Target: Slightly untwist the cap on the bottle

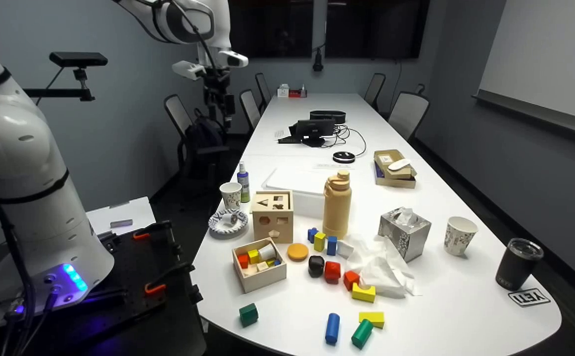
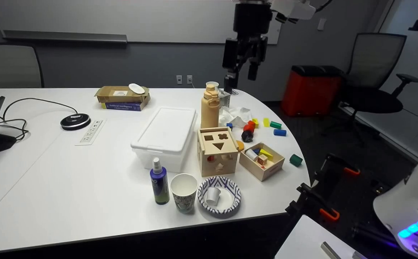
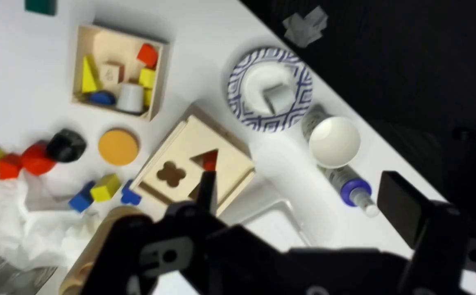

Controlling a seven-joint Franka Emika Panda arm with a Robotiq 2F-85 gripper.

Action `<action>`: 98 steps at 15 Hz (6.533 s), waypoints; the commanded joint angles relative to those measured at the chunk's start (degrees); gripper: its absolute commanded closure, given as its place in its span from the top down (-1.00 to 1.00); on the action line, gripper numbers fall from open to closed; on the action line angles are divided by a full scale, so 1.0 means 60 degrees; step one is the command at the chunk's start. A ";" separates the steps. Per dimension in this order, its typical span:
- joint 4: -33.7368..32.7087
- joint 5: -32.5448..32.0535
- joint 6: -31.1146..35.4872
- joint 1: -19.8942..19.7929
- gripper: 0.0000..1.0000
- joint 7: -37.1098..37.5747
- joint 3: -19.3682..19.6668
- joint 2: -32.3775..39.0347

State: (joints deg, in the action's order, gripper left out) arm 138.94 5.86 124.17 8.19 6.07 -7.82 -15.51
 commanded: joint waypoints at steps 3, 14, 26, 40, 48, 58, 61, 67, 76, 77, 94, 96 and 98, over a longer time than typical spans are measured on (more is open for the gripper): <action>-0.1086 -0.2581 0.2350 -0.1210 1.00 0.0481 0.0289 0.1179; -0.4598 -0.2728 0.3630 -0.1588 1.00 0.0677 0.1710 0.4968; -0.7058 -0.1184 0.3381 -0.1857 1.00 0.0752 0.2005 0.7898; -0.8093 -0.0837 0.3236 -0.1765 0.31 0.0977 0.2177 0.9238; -0.8143 -0.0885 0.3209 -0.1668 -0.60 0.0960 0.2157 0.9314; -0.8408 -0.0667 0.2699 -0.2276 -0.60 -0.0929 0.1364 0.9335; -0.8503 -0.0658 0.2366 -0.2455 -0.60 -0.1575 0.1171 0.9352; -0.8920 -0.0847 0.1574 -0.2549 -0.60 -0.2819 0.0983 0.9451; -1.0363 -0.1084 0.0420 -0.2480 -0.60 -0.4342 0.0907 1.0136; -1.0590 -0.1116 0.0249 -0.2480 -0.60 -0.4547 0.0870 1.0248; -1.3292 -0.1933 -0.2672 -0.2230 -0.60 -0.8173 0.0638 1.1544; -1.3385 -0.2015 -0.2683 -0.2138 -0.60 -0.8348 0.0659 1.1585; -1.3373 -0.2057 -0.2461 -0.2049 -0.60 -0.8257 0.0688 1.1594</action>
State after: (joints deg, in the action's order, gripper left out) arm 61.26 -5.44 110.92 -5.04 -42.72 -3.96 53.73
